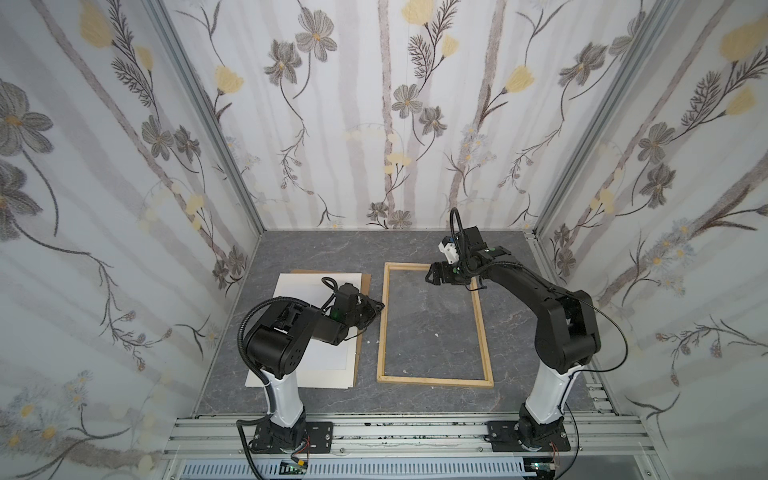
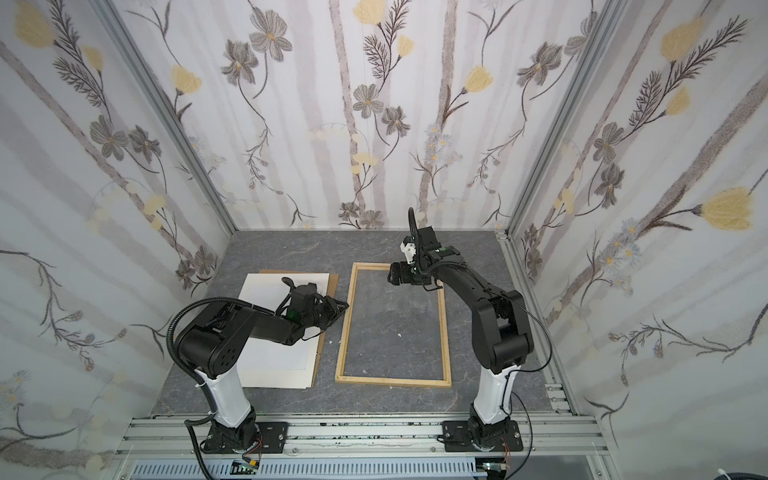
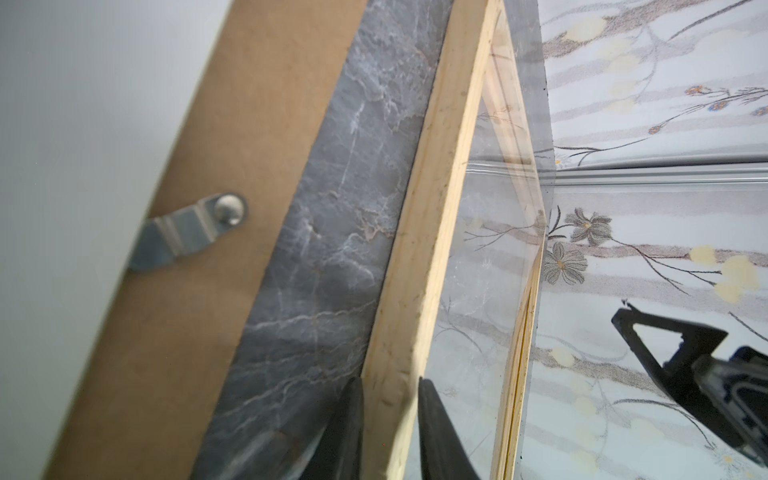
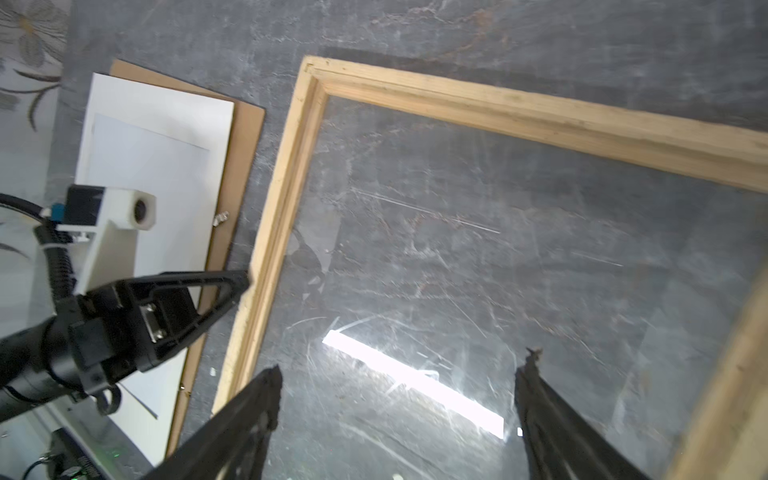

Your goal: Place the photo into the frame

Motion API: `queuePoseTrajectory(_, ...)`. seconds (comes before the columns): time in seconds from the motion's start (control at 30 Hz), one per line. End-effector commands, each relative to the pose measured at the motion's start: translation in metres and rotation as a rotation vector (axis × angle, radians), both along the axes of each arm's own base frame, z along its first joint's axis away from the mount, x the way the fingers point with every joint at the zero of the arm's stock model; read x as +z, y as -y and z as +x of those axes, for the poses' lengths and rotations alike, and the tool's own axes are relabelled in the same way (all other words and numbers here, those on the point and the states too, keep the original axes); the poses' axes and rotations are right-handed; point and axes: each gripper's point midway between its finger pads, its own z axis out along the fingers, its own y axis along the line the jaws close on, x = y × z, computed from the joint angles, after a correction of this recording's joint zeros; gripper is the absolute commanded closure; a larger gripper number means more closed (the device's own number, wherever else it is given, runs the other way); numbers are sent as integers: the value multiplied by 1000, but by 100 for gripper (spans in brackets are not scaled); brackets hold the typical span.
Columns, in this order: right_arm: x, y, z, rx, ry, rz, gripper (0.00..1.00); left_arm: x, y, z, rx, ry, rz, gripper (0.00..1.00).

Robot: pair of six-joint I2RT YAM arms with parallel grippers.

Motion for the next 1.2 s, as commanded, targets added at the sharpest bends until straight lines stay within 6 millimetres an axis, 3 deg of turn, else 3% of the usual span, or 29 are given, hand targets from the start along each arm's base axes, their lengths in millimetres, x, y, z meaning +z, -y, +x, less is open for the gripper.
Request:
queuePoseTrajectory(0.0,5,-35,18,68,17,87,12,2,2,0,3,10,-17,77)
queuePoseTrajectory(0.2,-16,-52,73,48,75,8,12,-2,4,0,4,2,-34,77)
queuePoseTrajectory(0.3,-44,-52,82,50,77,-53,12,-2,5,0,4,1,-39,77)
queuePoseTrajectory(0.43,-68,-58,60,126,50,-119,12,0,7,1,4,5,-40,77)
queuePoseTrajectory(0.63,-75,-70,31,206,2,-62,13,-4,9,3,-2,-1,-40,77)
queuePoseTrajectory(0.77,-83,-69,26,228,-38,-83,15,-4,10,5,-1,-2,-42,77)
queuePoseTrajectory(0.87,-105,-66,15,237,-101,-119,18,-1,9,7,5,5,-44,77)
queuePoseTrajectory(1.0,-129,-74,-20,310,-197,-123,23,2,10,7,6,12,-46,77)
queuePoseTrajectory(1.07,-125,-82,-38,355,-228,-75,25,2,9,7,8,11,-45,77)
queuePoseTrajectory(1.17,-95,-99,-55,427,-234,74,29,3,9,8,8,14,-46,77)
